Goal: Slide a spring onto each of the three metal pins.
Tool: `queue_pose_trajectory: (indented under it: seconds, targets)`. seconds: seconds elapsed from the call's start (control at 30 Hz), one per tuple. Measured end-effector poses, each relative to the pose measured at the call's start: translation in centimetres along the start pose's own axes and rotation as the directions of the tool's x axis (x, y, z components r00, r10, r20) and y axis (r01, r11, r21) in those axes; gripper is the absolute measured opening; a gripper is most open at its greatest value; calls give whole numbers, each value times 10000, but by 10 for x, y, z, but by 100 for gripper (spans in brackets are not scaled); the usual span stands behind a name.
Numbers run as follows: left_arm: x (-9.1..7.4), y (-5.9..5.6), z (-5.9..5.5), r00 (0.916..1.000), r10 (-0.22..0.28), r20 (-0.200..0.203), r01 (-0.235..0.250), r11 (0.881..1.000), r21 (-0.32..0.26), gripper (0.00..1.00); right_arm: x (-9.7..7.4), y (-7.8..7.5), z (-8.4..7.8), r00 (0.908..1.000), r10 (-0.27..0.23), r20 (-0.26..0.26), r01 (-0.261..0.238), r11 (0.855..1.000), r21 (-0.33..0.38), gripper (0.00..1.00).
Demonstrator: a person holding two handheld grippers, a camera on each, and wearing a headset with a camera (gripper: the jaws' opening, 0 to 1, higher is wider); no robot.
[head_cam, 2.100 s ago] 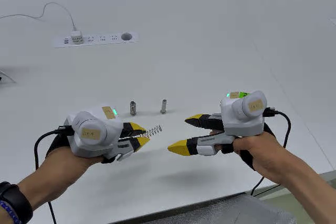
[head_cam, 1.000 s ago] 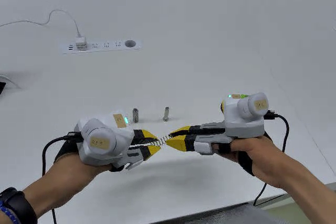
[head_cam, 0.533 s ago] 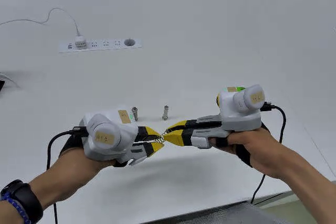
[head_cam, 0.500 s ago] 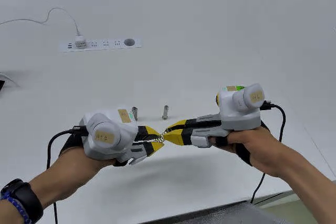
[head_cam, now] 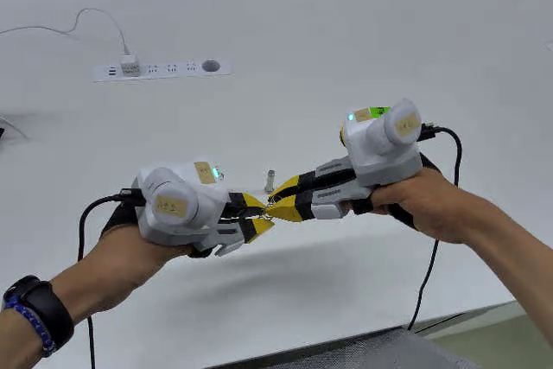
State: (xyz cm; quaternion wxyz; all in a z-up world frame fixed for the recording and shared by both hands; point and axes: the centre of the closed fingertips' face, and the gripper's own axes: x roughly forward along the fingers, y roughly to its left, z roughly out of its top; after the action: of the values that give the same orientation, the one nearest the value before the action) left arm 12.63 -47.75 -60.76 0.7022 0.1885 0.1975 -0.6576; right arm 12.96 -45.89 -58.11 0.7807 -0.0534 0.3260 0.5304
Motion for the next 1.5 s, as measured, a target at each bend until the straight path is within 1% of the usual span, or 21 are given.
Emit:
queue_pose_trajectory:
  seconds: [0.07, 0.13, 0.17, 0.23, 0.27, 0.3, 0.4, 0.47, 0.5, 0.57, 0.63, 0.73, 0.87, 0.93, 1.03, 1.13, 1.2, 1.27, 1.33, 1.4, 1.5]
  targets:
    - [0, 0, 1, 10000, -28, 34, 28, 10000, -3, 10, 0, 2, 1, 9992, 148, -380, -165, 9989, -445, 12]
    - [-1, 0, 2, 10000, -51, 56, 51, 10000, 10, 10, 1, 4, 1, 9965, 245, -803, -320, 9951, -934, 12]
    - [-1, -1, 3, 10000, -71, 61, 71, 10000, 19, 10, 1, 5, 0, 9934, 285, -1108, -438, 9894, -1384, 12]
    - [-1, 0, 4, 9999, -57, 104, 56, 10000, 19, 10, 1, 5, -1, 9890, 247, -1457, -519, 9813, -1855, 12]
    - [-2, 0, 5, 9999, -72, 126, 72, 10000, -12, 10, 1, 4, -4, 9862, 276, -1633, -629, 9745, -2153, 12]
    - [-2, 0, 4, 9999, -56, 103, 56, 10000, 23, 10, 2, 5, -4, 9851, 319, -1690, -710, 9705, -2306, 12]
    - [-3, -1, 6, 9999, -52, 148, 52, 10000, 5, 10, 2, 5, -2, 9827, 426, -1805, -868, 9657, -2446, 12]
    - [-3, -1, 7, 9999, -62, 157, 61, 10000, 17, 10, 2, 6, -4, 9771, 490, -2069, -1047, 9579, -2675, 12]
    - [-3, -1, 7, 9999, -71, 140, 70, 10000, 48, 10, 2, 6, -6, 9725, 511, -2272, -1161, 9521, -2829, 12]
    - [-3, -3, 7, 9999, -100, 113, 99, 9999, 99, 10, 3, 6, -8, 9674, 541, -2473, -1272, 9486, -2899, 12]
    - [-3, -3, 7, 9999, -114, 96, 113, 9998, 146, 10, 3, 7, -8, 9664, 597, -2500, -1348, 9459, -2951, 12]
    - [-3, -4, 7, 9999, -107, 89, 106, 9999, 134, 10, 5, 6, -8, 9674, 705, -2432, -1405, 9485, -2839, 12]
    - [-2, -6, 3, 10000, -40, 79, 40, 10000, 47, 10, 7, 8, -11, 9637, 752, -2562, -1511, 9446, -2914, 12]
    - [-1, -7, 2, 9999, -10, 109, 11, 9999, -115, 11, 8, 7, -13, 9631, 735, -2590, -1511, 9438, -2938, 12]
    - [-1, -6, 2, 9999, 62, 115, -60, 9998, -188, 11, 8, 5, -15, 9643, 636, -2572, -1413, 9445, -2964, 12]
    - [-2, -5, 0, 9999, 117, 34, -116, 9996, -256, 16, 7, 4, -16, 9657, 569, -2534, -1332, 9461, -2953, 12]
    - [-3, -4, -4, 9997, 172, -151, -177, 9992, -346, 21, 5, 2, -16, 9692, 505, -2408, -1216, 9492, -2902, 12]
    - [-4, -4, -9, 9996, 197, -205, -205, 9991, -362, 22, 3, -2, -15, 9721, 394, -2312, -1066, 9523, -2859, 12]
    - [-6, -4, -14, 9992, 271, -299, -285, 9985, -467, 24, 1, -6, -17, 9716, 263, -2352, -954, 9530, -2876, 12]
    - [-8, -2, -19, 9984, 392, -411, -414, 9976, -563, 28, -1, -9, -19, 9708, 188, -2392, -891, 9539, -2865, 12]
    - [-12, 2, -28, 9968, 620, -510, -661, 9943, -833, 31, -5, -13, -22, 9701, 79, -2426, -783, 9562, -2819, 12]
